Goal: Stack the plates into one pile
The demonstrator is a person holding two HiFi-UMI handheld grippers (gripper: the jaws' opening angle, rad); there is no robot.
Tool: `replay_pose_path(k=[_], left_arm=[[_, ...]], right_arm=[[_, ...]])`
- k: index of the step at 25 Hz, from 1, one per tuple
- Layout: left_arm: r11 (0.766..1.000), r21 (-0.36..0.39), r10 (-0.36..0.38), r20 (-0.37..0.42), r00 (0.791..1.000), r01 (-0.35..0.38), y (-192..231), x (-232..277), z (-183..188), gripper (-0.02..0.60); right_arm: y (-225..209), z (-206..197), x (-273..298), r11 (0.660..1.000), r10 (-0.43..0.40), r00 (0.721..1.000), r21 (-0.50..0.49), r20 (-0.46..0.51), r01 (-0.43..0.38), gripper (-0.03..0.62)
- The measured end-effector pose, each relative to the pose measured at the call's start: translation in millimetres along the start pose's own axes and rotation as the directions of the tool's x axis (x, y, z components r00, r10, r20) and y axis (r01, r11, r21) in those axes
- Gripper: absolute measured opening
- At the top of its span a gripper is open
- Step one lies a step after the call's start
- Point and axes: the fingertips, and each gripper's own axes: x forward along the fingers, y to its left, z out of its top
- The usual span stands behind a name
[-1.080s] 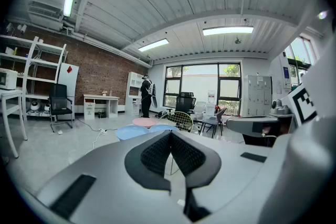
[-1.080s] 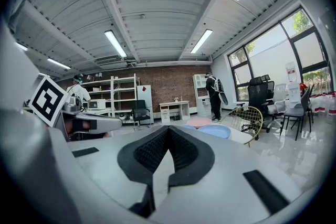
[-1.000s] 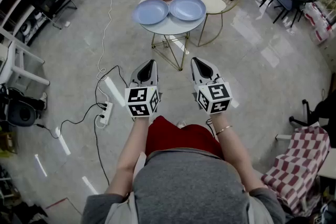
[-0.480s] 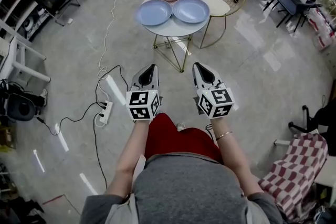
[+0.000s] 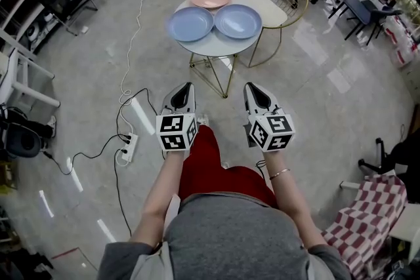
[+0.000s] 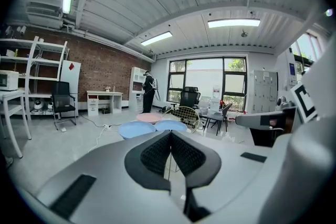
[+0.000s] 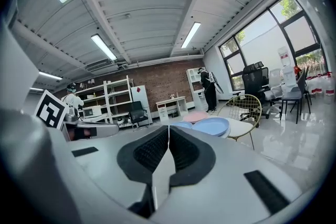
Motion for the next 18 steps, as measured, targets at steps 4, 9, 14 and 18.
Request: replay_pose_path(k=[4, 9, 14, 18], left_arm=[[1.000, -0.009, -0.005, -0.012, 1.000, 0.005, 12.2, 26.6, -0.4, 0.015], [1.000, -0.005, -0.012, -0.031, 0.999, 0.012, 34.4, 72.4, 4.2, 0.015], [1.000, -0.018, -0.009, -0.055, 0.998, 0.008, 68.5, 115.0, 10.3, 0.015], [0.999, -0.035, 0.000, -0.071, 0.997, -0.003, 102.3, 144.7, 13.1, 0.015]], right_arm=[[-8.3, 2.2, 21.3, 1.000, -0.003, 1.000, -0.002, -0.004, 0.003, 0.030], [-25.4, 2.2, 64.4, 1.000, -0.020, 0.999, -0.003, -0.030, 0.020, 0.030], [-32.4, 5.8, 119.5, 1.000, -0.018, 0.998, 0.009, -0.061, 0.019, 0.029], [-31.8, 7.7, 166.5, 1.000, -0.012, 0.996, 0.011, -0.091, 0.013, 0.029]])
